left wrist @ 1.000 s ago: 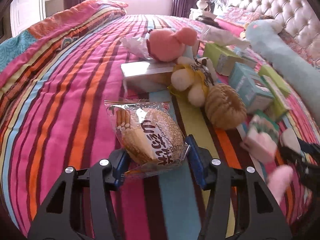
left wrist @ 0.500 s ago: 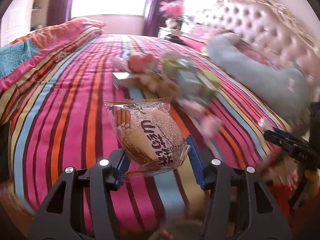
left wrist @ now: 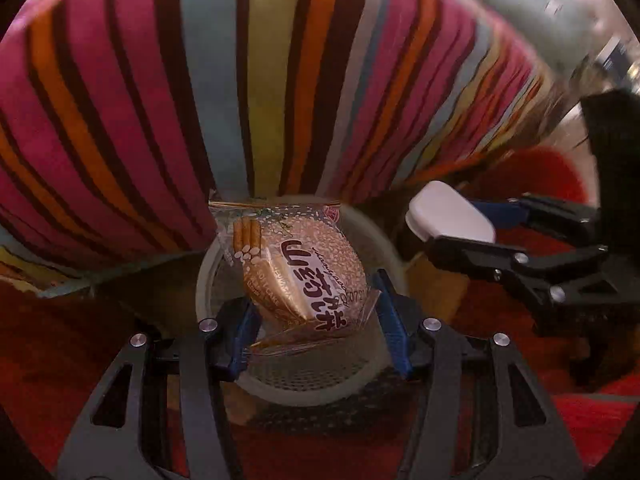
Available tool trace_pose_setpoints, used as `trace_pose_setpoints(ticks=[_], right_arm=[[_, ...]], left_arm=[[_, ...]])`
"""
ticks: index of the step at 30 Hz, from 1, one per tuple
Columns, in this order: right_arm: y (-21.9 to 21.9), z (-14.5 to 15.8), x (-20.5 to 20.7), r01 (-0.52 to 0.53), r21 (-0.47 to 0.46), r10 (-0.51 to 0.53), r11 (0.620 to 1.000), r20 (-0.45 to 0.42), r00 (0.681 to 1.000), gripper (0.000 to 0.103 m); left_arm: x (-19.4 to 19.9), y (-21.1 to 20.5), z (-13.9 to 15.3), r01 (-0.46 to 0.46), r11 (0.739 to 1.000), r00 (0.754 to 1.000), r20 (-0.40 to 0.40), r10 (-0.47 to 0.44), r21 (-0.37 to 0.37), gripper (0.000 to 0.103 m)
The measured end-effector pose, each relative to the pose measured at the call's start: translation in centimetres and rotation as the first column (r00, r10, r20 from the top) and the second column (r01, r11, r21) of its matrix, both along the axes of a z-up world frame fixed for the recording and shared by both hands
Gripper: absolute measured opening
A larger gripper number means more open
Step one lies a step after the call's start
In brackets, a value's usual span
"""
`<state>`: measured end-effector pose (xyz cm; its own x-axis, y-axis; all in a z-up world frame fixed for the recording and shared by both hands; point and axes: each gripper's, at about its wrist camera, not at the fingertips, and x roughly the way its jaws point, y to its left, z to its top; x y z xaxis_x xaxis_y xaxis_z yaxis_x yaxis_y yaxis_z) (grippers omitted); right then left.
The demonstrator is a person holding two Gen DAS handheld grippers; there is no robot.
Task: Collect trash
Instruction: 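Lower both held items into the wastebasket and open both tools, then grasp the coiled hair tie with left tool while right grasps pink plush fish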
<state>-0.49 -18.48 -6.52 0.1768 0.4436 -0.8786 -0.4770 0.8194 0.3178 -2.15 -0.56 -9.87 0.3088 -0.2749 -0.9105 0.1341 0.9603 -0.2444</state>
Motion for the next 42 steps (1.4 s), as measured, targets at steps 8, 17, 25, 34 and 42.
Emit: trace_pose_setpoints(ticks=[8, 17, 25, 34, 42], right_arm=[[1.6, -3.0, 0.2, -0.025, -0.086, 0.022, 0.996, -0.035, 0.999, 0.064], [0.3, -3.9, -0.1, 0.009, -0.11, -0.015, 0.994, -0.057, 0.998, 0.066], [0.1, -2.9, -0.1, 0.027, -0.126, -0.028, 0.992, -0.005, 1.0, 0.066], [-2.4, 6.5, 1.7, 0.098, -0.003, -0.094, 0.995, 0.261, 0.961, 0.066], [-2.2, 12.7, 8.1, 0.131, 0.095, -0.16, 0.987, 0.456, 0.876, 0.066]], left_arm=[[1.4, 0.4, -5.0, -0.048, 0.998, 0.983, -0.178, 0.053, 0.029, 0.071], [1.0, 0.5, -5.4, -0.065, 0.995, 0.982, -0.174, 0.078, 0.077, 0.086], [0.9, 1.1, -4.9, -0.093, 0.995, 0.985, -0.144, 0.099, 0.046, 0.086], [1.4, 4.1, 5.7, -0.108, 0.994, 0.991, 0.077, 0.11, -0.036, 0.086], [11.7, 7.2, 16.2, -0.24, 0.971, 0.9, 0.371, 0.23, -0.019, 0.086]])
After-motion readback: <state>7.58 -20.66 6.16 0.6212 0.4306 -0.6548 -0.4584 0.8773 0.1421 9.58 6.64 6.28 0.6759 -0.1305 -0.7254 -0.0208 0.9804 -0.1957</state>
